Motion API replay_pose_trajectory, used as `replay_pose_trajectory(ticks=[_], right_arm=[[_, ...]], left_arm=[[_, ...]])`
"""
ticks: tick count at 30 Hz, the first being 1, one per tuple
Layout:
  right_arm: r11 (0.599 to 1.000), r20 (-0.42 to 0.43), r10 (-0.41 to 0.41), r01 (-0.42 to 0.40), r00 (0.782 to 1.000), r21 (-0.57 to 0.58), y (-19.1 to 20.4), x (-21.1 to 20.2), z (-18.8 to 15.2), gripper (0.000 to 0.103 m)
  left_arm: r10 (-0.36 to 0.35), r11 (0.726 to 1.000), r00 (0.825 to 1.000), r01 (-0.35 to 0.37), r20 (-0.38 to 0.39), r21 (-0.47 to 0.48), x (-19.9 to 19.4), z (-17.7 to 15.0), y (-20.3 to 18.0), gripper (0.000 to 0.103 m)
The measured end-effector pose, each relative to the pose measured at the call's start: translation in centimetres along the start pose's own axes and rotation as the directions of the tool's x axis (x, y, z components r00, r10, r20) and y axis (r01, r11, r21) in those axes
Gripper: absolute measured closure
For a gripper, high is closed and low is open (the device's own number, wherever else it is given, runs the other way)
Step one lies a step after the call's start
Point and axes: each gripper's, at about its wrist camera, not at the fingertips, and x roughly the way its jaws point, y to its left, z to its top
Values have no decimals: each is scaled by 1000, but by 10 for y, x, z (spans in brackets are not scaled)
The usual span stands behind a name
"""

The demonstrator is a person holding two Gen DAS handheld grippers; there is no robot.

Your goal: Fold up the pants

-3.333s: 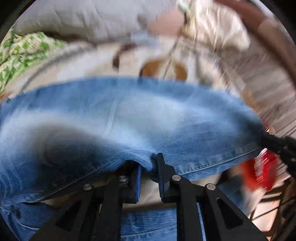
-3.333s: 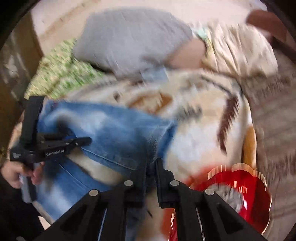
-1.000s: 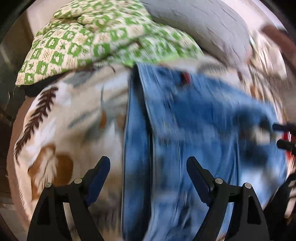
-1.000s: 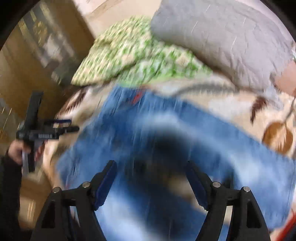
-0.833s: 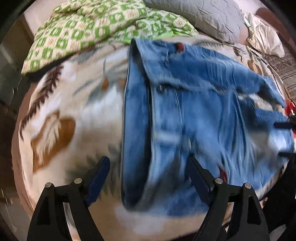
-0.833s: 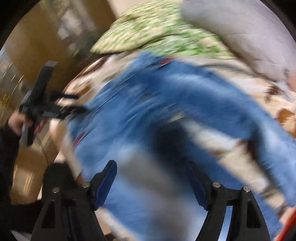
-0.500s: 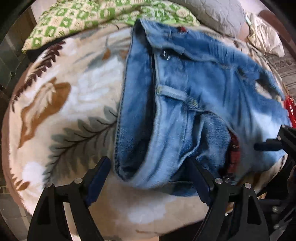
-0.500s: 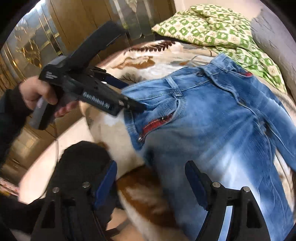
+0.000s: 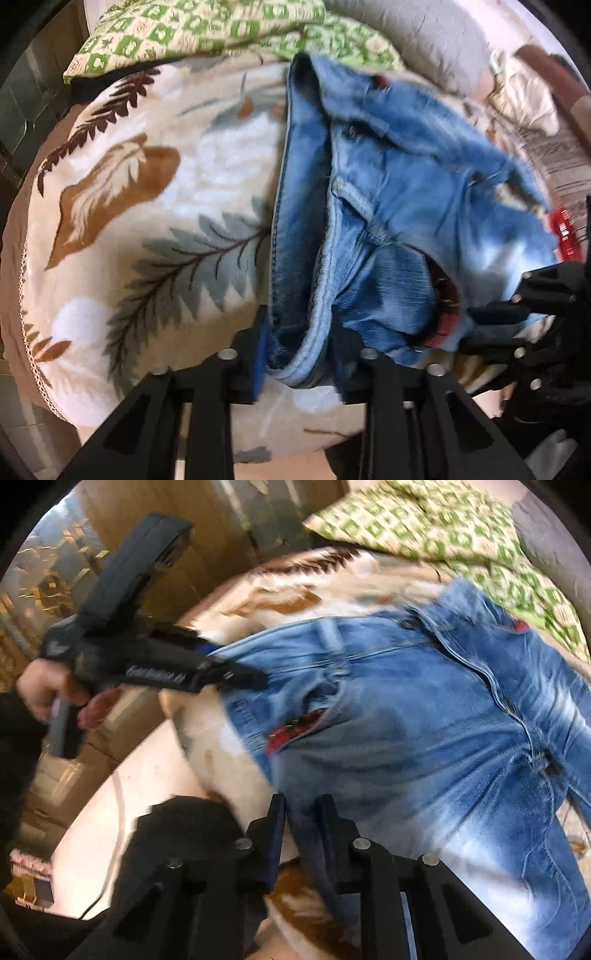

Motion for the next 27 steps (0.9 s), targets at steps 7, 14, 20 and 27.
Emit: replay_pose_trajectory(ticks=[7, 14, 20, 27], right_arm=[[992, 79, -56, 47, 995, 116, -40, -57, -21, 26], [903, 139, -307, 243, 941, 355, -136, -169, -85, 26], [753, 84, -479, 359, 874, 551, -221, -254, -150, 26], [634, 36, -500, 337, 865, 696, -302, -287, -191, 26]], left_arm=[[108, 994, 990, -107, 87, -14, -31, 35, -30, 15], [11, 985, 988, -37, 155, 169, -39, 77, -122, 13], [-88, 932, 989, 40, 118, 361, -8, 107, -225, 13], [-91, 862, 992, 33, 89, 506, 32, 157, -306, 13]])
